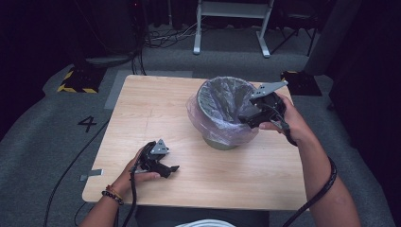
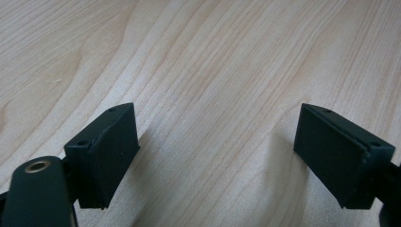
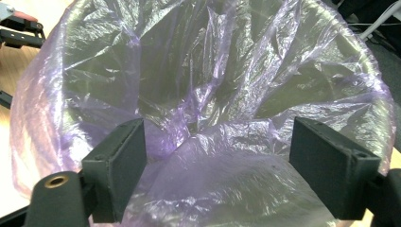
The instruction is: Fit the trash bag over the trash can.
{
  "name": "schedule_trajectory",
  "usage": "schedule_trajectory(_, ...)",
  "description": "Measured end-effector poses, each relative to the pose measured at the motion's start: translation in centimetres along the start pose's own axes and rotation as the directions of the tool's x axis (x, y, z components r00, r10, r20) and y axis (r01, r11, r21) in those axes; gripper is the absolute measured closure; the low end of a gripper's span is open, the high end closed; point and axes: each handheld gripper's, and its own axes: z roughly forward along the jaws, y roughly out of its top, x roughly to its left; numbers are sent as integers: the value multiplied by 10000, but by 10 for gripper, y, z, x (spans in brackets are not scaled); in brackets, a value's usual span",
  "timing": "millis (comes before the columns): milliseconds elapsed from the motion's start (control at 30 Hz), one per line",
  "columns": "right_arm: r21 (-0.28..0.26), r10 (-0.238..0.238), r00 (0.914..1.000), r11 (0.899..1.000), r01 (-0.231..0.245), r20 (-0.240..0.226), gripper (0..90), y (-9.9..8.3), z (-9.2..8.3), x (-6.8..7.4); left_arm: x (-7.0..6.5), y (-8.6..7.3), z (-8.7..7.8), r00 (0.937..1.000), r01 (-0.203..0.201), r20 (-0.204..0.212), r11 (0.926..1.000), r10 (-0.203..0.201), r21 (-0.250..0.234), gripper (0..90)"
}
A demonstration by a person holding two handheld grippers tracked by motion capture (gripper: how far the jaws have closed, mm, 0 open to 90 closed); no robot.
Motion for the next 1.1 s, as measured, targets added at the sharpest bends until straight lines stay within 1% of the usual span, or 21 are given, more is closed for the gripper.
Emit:
schedule_trajectory(267, -146, 16, 10000, 9999, -16, 31, 198, -2, -7, 0, 0, 0, 0, 10000, 5, 1, 10000, -5, -1, 144)
schedule_trajectory(433, -4, -6, 10000, 10000, 6, 25, 191, 2, -3, -2, 0, 0, 0, 10000, 3, 1, 10000, -3, 1, 144)
schedule_trajectory(533, -71, -20, 10000, 10000, 19, -64, 191, 4, -2, 0, 0, 0, 0, 10000, 2, -2, 10000, -2, 0, 144)
schedule_trajectory(867, -362, -187, 9996, 9992, 180, -208, 190, -1, -18, 8, 0, 0, 0, 10000, 1, -2, 10000, -1, 1, 144)
schedule_trajectory(967, -390, -363, 9990, 9986, 352, -262, 188, -3, -22, 11, 0, 0, 0, 10000, 2, 3, 10000, -2, 3, 144)
schedule_trajectory(1100, -412, -472, 9985, 9981, 460, -274, 188, -7, -27, 14, 0, 0, 0, 10000, 5, 3, 10000, -5, 1, 144)
